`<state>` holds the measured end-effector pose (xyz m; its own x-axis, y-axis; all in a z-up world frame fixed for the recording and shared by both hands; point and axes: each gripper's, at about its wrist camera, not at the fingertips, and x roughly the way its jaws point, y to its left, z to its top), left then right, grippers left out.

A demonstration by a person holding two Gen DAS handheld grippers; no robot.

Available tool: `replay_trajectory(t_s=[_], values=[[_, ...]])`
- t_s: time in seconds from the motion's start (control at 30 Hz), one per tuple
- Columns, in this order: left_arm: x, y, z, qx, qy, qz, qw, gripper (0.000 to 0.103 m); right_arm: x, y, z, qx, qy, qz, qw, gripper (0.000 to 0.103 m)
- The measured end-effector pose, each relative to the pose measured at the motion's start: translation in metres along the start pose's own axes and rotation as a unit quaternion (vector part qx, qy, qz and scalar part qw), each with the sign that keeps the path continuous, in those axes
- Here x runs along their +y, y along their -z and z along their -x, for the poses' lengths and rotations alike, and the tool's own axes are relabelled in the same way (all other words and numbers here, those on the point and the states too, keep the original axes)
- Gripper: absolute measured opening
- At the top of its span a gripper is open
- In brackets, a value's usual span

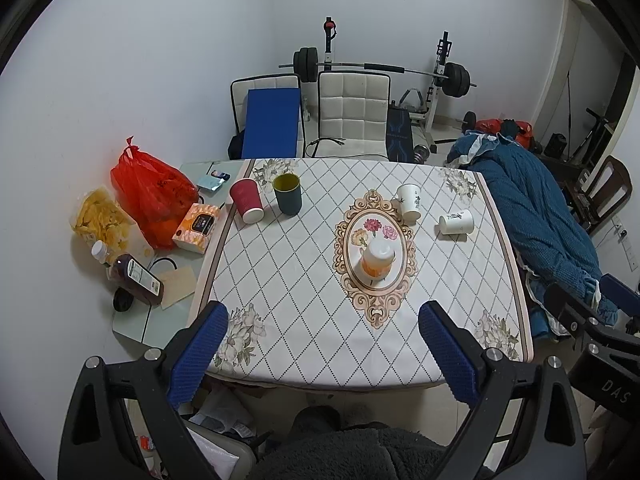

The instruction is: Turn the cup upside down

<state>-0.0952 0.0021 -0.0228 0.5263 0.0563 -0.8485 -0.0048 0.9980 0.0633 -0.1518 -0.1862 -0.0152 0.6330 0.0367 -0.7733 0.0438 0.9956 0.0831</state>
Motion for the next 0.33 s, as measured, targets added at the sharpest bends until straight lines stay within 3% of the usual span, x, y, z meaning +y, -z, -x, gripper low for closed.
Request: replay_trajectory(t_s=[0.33], values=[[-0.0052,-0.0011,0.0015,-0.001,0.003,-0.001,1.0,0.098,-0.0003,0.0019,0.0019,-0.002,-0.001,0.001,1.0,0.101]])
